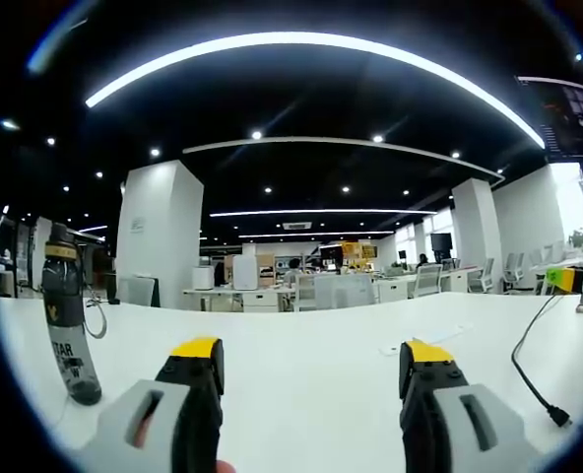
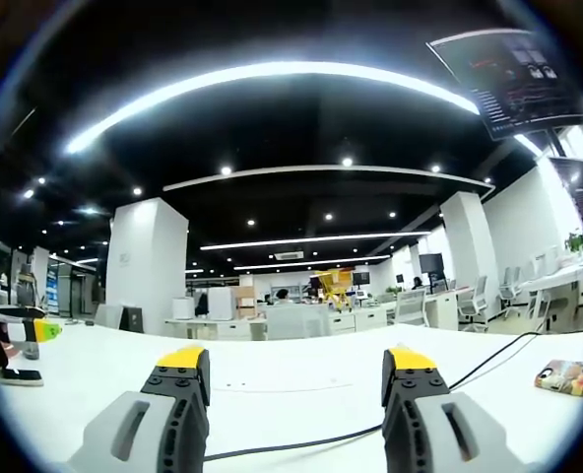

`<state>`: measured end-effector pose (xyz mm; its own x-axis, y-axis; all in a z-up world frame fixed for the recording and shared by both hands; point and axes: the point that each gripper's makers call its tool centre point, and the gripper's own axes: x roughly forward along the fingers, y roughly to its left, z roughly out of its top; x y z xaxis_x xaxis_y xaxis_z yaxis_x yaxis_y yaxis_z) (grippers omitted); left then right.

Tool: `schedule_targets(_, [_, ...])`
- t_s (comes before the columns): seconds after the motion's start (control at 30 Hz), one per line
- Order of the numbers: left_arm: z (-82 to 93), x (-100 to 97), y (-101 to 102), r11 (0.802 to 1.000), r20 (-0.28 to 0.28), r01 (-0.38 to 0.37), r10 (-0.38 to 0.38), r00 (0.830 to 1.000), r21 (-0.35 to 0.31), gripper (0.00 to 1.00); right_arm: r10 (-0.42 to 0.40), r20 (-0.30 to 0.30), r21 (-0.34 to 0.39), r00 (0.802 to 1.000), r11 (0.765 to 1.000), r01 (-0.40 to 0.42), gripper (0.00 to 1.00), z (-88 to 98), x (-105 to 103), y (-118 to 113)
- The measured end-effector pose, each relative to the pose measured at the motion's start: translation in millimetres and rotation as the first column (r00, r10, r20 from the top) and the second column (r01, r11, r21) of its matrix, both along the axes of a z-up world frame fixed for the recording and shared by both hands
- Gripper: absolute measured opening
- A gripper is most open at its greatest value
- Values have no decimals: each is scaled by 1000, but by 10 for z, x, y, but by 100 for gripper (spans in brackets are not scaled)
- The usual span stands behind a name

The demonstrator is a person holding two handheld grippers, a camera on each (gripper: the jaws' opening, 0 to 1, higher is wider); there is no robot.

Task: Find the data cable on the table. Grasp the USB connector end of the cable and insert it into the USB port on the table

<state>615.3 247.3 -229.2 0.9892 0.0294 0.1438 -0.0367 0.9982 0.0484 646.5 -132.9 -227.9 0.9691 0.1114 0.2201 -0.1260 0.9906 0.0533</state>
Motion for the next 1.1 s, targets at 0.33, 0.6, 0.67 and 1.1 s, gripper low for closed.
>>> schedule_targets(0.33, [8, -17, 6, 1000, 2, -2, 2, 1000, 0, 73, 1, -1, -1, 1000, 1000, -1, 71, -3, -9, 6])
schedule_targets(0.6, [-11, -10, -3, 1000, -7, 3, -3, 1000, 3, 73, 14, -23, 17, 1000, 1000, -13, 72, -37, 6, -2])
schedule_targets(0.67, [-13, -10, -9, 1000, -8, 6, -6, 1000, 4, 73, 27, -36, 31, 999, 999, -26, 72, -59, 16, 4])
schedule_targets(1.1, [-12, -7, -10, 1000, -10, 10, -10, 1000, -1, 73, 337, -280, 169, 899, 939, -299, 57, -564, 89, 484])
